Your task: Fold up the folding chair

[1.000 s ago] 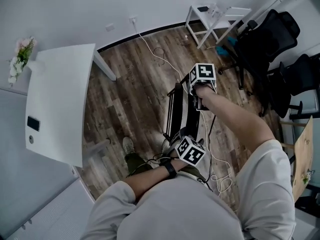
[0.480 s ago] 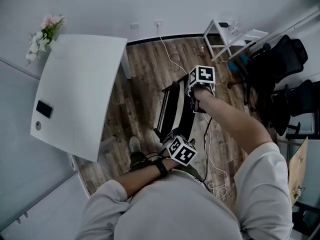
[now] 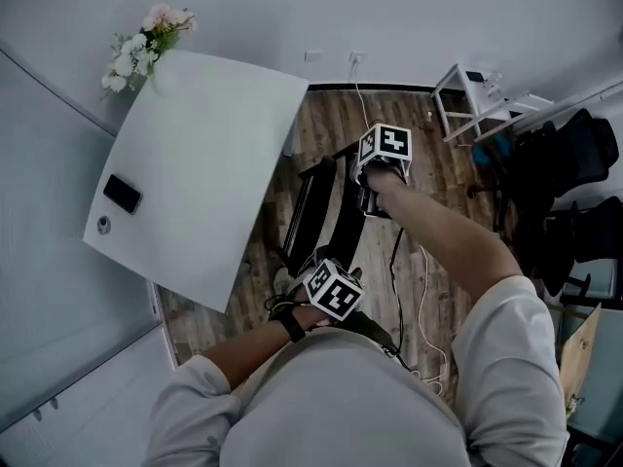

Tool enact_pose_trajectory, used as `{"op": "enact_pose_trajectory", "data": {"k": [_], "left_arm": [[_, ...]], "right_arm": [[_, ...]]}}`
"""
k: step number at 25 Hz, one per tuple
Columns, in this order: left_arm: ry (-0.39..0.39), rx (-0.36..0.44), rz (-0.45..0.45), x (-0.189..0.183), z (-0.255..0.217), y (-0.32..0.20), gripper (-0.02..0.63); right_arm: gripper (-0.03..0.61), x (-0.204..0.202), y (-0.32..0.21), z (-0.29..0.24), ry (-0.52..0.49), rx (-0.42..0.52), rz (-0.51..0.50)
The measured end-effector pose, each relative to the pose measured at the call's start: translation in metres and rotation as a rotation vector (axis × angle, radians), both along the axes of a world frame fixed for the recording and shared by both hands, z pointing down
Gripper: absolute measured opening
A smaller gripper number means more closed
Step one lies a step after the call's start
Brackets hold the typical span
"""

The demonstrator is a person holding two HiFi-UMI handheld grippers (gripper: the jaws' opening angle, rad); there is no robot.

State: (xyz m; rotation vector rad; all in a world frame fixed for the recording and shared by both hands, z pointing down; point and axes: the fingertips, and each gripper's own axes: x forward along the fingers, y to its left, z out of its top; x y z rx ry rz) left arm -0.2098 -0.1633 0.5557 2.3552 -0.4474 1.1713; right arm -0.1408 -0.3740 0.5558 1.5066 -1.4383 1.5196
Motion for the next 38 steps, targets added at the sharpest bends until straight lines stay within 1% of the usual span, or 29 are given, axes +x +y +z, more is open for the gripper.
{"op": "enact_pose_trajectory", "data": {"k": [5, 9, 12, 18, 21, 24, 29, 32, 38], "left_arm": [[-0.015, -0.023, 0.007, -0.051, 0.009, -0.030, 0.267], [-0.008, -0.042, 0.026, -0.080, 0.017, -0.054, 0.261], [0.018, -0.057, 0.030, -0.096, 0.019, -0.070, 0.258], [0.076, -0.087, 0.026, -0.114, 0.018, -0.100, 0.259], [0.093, -0.101, 0.031, -0.123, 0.018, -0.109, 0.265], [0.117, -0.099, 0.040, -0.134, 0.017, -0.119, 0.276], [0.096, -0.092, 0.050, -0.155, 0.017, -0.135, 0.281], [0.096, -0.098, 0.039, -0.160, 0.017, -0.137, 0.284], [0.097, -0.090, -0.019, -0.162, 0.016, -0.137, 0.284]], "right_arm": [[0.101, -0.046, -0.027, 0.016, -0.031, -0.022, 0.010], [0.110, -0.069, -0.049, 0.028, -0.032, -0.035, 0.016], [0.117, -0.081, -0.063, 0.033, -0.024, -0.040, 0.018], [0.135, -0.096, -0.092, 0.038, -0.019, -0.042, 0.017], [0.153, -0.106, -0.102, 0.039, -0.039, -0.037, 0.004], [0.185, -0.122, -0.112, 0.038, -0.077, -0.014, -0.016], [0.236, -0.147, -0.131, 0.035, -0.140, 0.048, -0.025], [0.255, -0.153, -0.134, 0.035, -0.164, 0.067, -0.029], [0.292, -0.155, -0.130, 0.033, -0.184, 0.077, -0.134]]}}
